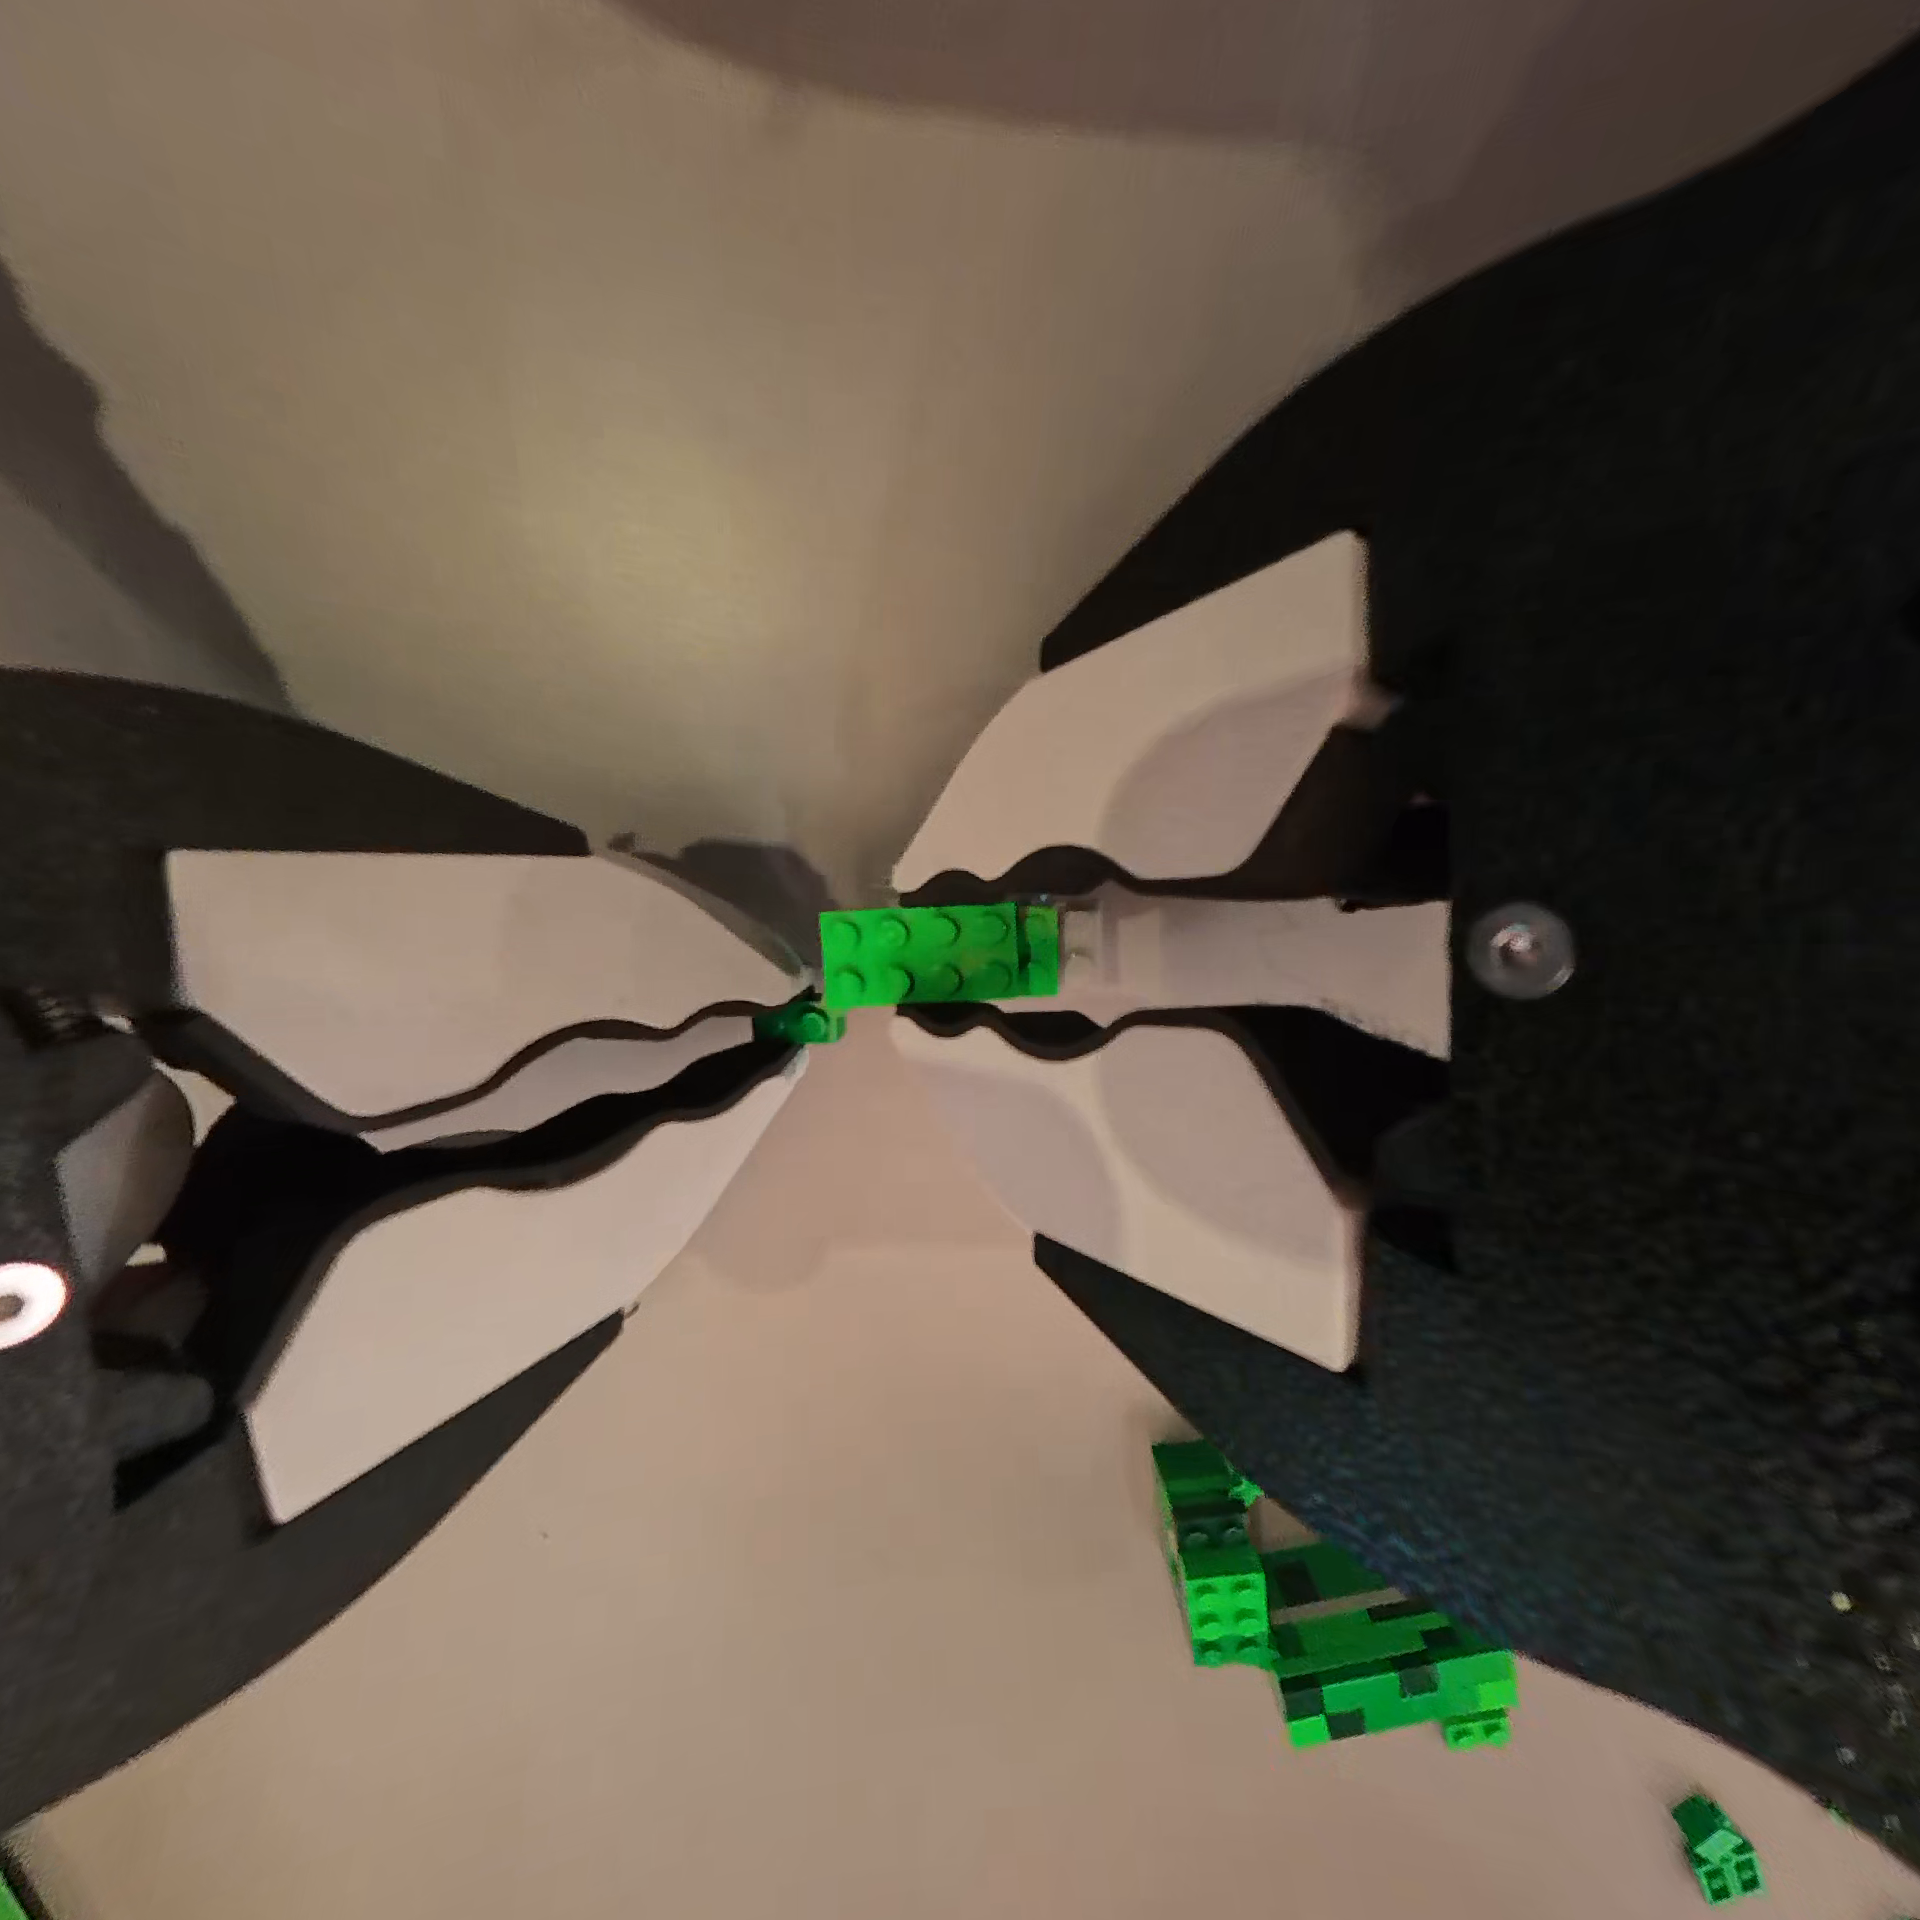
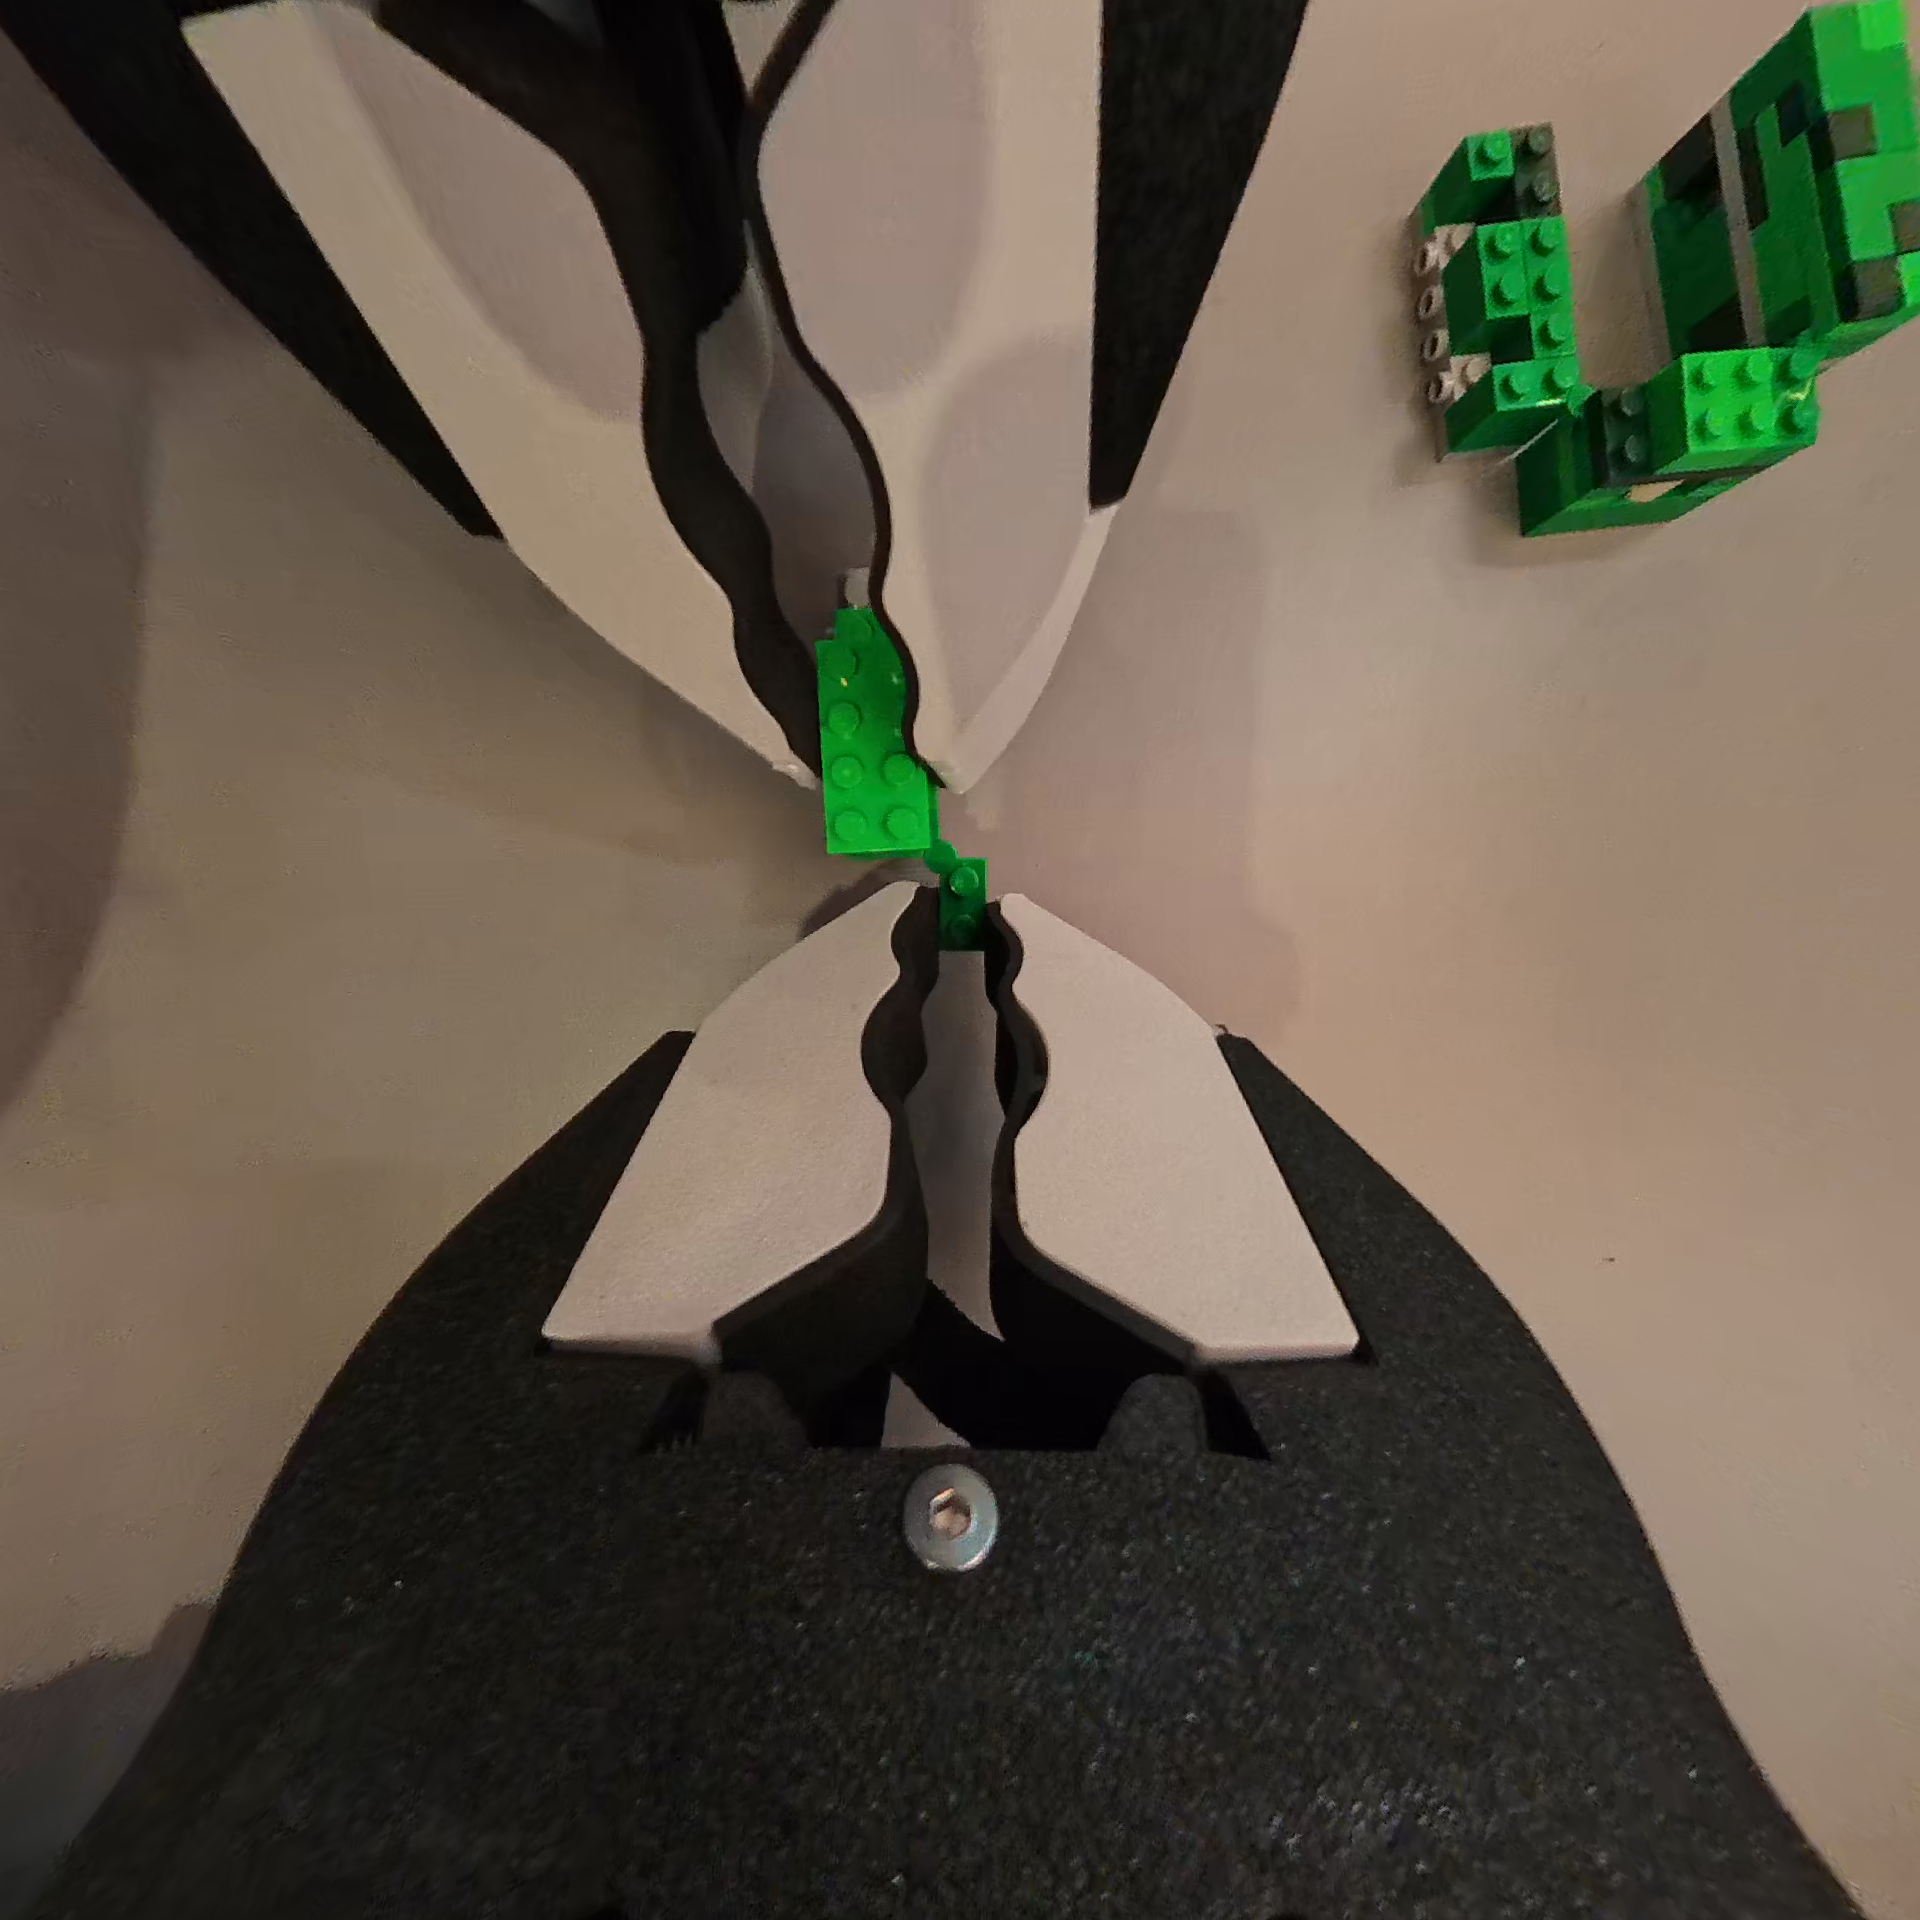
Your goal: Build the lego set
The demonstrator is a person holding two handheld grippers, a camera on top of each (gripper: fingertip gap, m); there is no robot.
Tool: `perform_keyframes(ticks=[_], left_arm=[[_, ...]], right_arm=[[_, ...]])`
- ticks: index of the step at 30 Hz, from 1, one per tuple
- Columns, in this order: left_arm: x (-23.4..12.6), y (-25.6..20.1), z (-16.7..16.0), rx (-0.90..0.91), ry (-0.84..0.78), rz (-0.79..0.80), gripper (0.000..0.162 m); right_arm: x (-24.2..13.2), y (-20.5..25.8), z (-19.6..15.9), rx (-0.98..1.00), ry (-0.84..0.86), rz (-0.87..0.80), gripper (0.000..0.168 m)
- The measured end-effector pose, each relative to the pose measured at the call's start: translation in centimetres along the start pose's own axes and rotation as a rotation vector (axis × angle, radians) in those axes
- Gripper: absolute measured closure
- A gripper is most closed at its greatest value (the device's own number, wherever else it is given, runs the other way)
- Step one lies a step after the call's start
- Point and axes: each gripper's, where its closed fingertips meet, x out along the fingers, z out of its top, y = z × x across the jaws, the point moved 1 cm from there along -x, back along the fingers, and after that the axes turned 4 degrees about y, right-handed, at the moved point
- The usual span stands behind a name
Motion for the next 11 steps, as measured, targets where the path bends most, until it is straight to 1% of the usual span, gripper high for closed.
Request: perform_keyframes(ticks=[1,11], left_arm=[[0.1,0.0,0.0,0.008,0.008,-0.002,0.145],[1.1,-0.3,-0.5,0.041,0.042,-0.030,0.145]], right_arm=[[0.1,0.0,-0.1,0.002,-0.003,0.000,0.161],[0.8,0.1,-0.5,0.029,-0.021,0.014,0.161]])
